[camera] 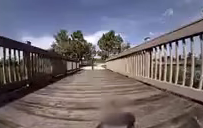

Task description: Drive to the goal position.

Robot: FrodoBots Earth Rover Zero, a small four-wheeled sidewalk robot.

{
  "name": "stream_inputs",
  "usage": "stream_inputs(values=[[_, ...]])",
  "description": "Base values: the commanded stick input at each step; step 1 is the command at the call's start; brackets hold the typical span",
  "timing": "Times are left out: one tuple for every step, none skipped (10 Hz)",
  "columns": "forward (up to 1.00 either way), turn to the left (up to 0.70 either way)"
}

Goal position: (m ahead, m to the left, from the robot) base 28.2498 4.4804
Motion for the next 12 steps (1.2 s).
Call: stream_inputs(values=[[0.85,0.00],[0.85,0.00],[0.85,-0.06],[0.85,-0.34],[0.85,-0.29],[0.85,-0.07],[0.85,0.00],[0.85,0.00],[0.85,0.00],[0.85,-0.26],[0.85,-0.34],[0.85,-0.34]])
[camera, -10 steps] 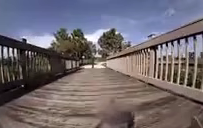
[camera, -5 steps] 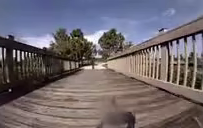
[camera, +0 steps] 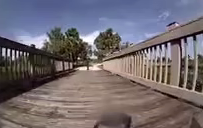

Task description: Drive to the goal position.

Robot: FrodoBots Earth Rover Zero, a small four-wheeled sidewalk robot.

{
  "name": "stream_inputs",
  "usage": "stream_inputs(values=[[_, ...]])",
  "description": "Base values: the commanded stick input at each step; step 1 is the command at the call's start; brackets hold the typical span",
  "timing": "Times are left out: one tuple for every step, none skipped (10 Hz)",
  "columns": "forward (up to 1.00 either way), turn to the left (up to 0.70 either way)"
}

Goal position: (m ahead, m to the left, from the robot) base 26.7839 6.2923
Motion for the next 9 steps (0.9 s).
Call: stream_inputs(values=[[0.85,0.00],[0.85,0.00],[0.85,0.00],[0.85,0.00],[0.85,0.00],[0.85,0.00],[0.85,0.00],[0.85,0.00],[0.85,0.00]])
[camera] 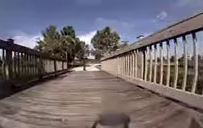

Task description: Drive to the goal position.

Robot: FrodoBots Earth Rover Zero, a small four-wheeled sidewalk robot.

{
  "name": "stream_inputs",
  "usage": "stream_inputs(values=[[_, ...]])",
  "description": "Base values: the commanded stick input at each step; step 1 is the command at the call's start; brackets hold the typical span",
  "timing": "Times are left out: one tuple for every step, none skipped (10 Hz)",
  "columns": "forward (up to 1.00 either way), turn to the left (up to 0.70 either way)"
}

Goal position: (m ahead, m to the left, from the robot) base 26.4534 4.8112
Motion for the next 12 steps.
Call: stream_inputs(values=[[0.85,0.00],[0.85,0.00],[0.85,0.00],[0.85,0.00],[0.85,0.00],[0.85,0.00],[0.85,0.00],[0.85,0.00],[0.85,0.00],[0.85,0.00],[0.85,0.00],[0.85,0.00]])
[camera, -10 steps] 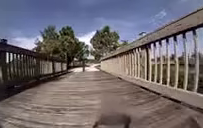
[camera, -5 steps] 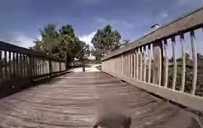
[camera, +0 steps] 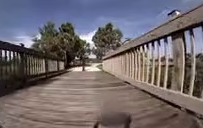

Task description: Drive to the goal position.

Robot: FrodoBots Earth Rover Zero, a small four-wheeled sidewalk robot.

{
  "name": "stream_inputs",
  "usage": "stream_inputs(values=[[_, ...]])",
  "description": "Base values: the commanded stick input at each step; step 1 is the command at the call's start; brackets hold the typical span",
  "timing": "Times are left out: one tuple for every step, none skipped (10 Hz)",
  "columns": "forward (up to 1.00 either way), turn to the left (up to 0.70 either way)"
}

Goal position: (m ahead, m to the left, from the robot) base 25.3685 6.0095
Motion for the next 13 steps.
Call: stream_inputs(values=[[0.85,0.00],[0.85,0.00],[0.85,0.00],[0.85,0.00],[0.85,0.00],[0.85,0.00],[0.85,0.00],[0.85,0.00],[0.85,0.00],[0.85,0.00],[0.85,0.00],[0.85,0.00],[0.85,0.00]])
